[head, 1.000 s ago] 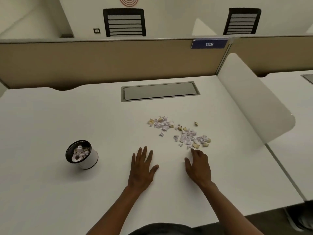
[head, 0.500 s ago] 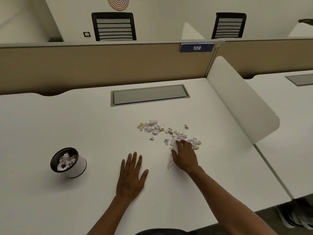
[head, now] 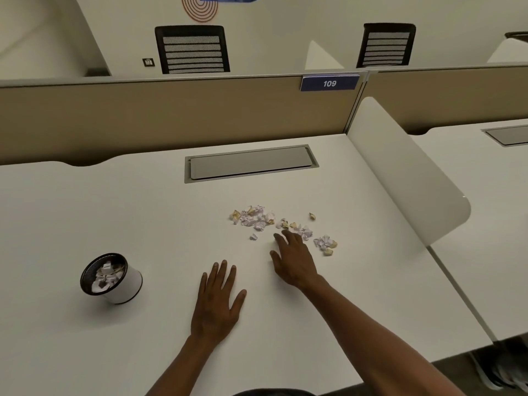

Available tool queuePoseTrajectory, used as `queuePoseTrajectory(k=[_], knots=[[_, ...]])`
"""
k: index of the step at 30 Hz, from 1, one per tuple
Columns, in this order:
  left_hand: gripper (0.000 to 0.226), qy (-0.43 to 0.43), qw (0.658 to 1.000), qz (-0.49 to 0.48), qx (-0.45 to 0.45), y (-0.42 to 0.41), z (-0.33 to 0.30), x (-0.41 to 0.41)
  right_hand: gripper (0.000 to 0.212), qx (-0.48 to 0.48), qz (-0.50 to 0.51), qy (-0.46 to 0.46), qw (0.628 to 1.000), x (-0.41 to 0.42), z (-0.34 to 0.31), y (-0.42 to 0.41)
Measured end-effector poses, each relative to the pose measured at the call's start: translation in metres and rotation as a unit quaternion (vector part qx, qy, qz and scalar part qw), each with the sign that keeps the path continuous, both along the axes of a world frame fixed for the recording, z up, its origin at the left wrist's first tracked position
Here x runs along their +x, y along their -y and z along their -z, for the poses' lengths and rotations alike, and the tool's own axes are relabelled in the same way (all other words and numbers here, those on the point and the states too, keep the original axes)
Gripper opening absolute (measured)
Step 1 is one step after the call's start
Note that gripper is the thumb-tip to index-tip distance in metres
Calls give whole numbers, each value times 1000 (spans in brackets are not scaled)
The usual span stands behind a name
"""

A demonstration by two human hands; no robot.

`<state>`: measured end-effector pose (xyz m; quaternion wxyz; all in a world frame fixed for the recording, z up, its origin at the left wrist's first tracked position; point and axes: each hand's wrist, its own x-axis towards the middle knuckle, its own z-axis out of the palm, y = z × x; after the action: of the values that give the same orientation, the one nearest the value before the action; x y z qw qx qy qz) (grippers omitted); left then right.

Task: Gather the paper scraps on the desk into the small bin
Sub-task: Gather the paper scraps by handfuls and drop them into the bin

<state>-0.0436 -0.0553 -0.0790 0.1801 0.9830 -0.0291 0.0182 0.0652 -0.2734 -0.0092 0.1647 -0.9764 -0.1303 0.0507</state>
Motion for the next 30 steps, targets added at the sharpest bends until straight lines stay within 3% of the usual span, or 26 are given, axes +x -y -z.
queuePoseTrajectory(k=[4,7,11,14,19,23,26,30], knots=[[68,2,1000,1,-2,1,-1,-1,48,-40,-45,-12,998,-4,6,0],[68,2,1000,0,3,0,-1,0,42,-13,-77,5,997,-19,12,1],[68,2,1000,-1,-3,0,0,1,46,29,-18,36,999,-12,7,9],[67,1,1000,-4,-3,0,1,0,54,8,38,18,999,8,0,21],[67,2,1000,-1,-3,0,0,0,54,-24,6,-11,1000,3,8,31],[68,1,1000,-1,-8,1,0,0,44,31,-24,15,999,-22,14,31],[68,1,1000,0,-4,1,-1,1,38,95,14,35,995,-25,10,34],[68,-7,1000,3,6,1,-1,1,41,84,63,24,994,-10,4,41]])
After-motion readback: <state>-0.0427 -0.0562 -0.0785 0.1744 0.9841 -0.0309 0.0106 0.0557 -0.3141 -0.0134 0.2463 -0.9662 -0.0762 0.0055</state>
